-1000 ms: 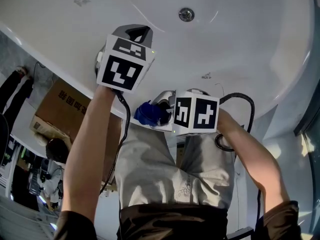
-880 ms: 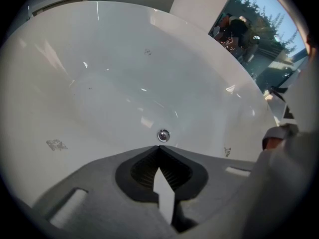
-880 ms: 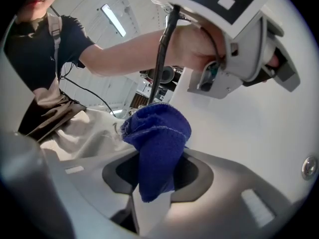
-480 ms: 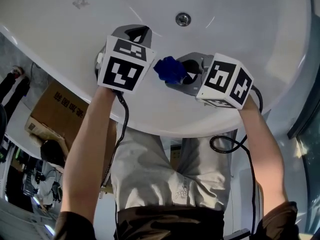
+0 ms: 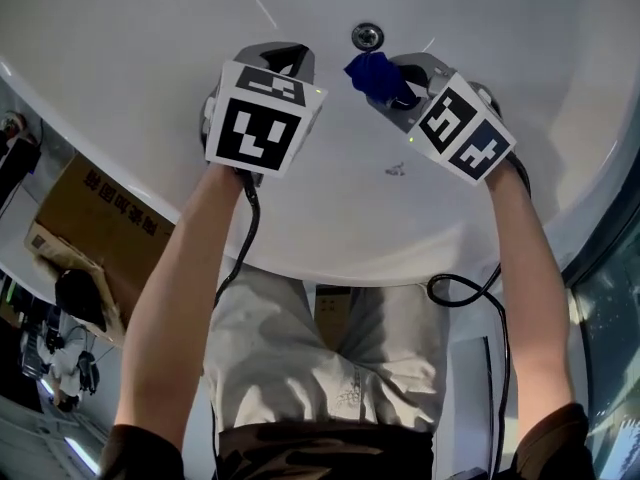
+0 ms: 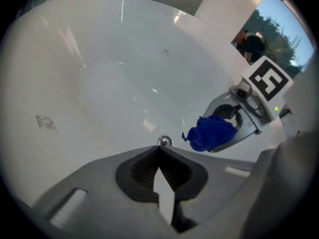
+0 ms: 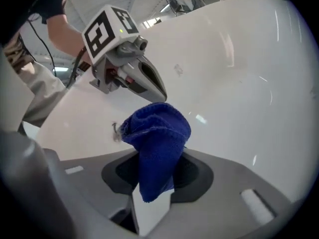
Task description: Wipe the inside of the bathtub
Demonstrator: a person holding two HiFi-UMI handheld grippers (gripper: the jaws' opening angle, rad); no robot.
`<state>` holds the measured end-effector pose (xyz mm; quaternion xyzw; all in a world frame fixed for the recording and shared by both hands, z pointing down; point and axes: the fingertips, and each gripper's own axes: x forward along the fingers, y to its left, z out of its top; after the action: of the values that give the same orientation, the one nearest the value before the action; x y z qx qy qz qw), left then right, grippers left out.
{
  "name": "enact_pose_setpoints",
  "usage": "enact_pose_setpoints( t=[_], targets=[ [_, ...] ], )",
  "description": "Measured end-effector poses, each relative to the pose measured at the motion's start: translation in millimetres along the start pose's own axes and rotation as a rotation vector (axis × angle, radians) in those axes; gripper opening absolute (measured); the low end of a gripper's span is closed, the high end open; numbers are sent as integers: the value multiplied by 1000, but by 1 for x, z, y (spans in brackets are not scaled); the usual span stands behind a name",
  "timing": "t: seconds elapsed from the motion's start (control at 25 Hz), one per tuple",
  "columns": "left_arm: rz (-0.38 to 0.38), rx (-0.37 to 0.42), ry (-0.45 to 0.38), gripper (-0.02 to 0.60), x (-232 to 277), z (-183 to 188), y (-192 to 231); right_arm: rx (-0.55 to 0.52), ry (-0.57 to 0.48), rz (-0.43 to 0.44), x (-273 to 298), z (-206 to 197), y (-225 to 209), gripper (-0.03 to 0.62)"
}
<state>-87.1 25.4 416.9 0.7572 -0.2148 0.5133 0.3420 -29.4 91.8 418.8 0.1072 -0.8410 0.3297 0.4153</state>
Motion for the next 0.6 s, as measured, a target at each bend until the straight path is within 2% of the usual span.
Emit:
enact_pose_setpoints(
  t=[0.16,0.28,0.48,0.6],
  targets=[
    [-8,-79,-3,2,10,-9,0,-24,45,-89,20,-5,-21,141],
    [-23,-112,0,2,21,-16,-4,-60,94,-117,39,-17,-34,141],
    [-32,-141,3,2,36,-21,-3,19,122,-126,77,-43,-59,141],
    [-37,-159,17,2,40,-28,-1,81,144,-88,99,-57,-64,141]
  ],
)
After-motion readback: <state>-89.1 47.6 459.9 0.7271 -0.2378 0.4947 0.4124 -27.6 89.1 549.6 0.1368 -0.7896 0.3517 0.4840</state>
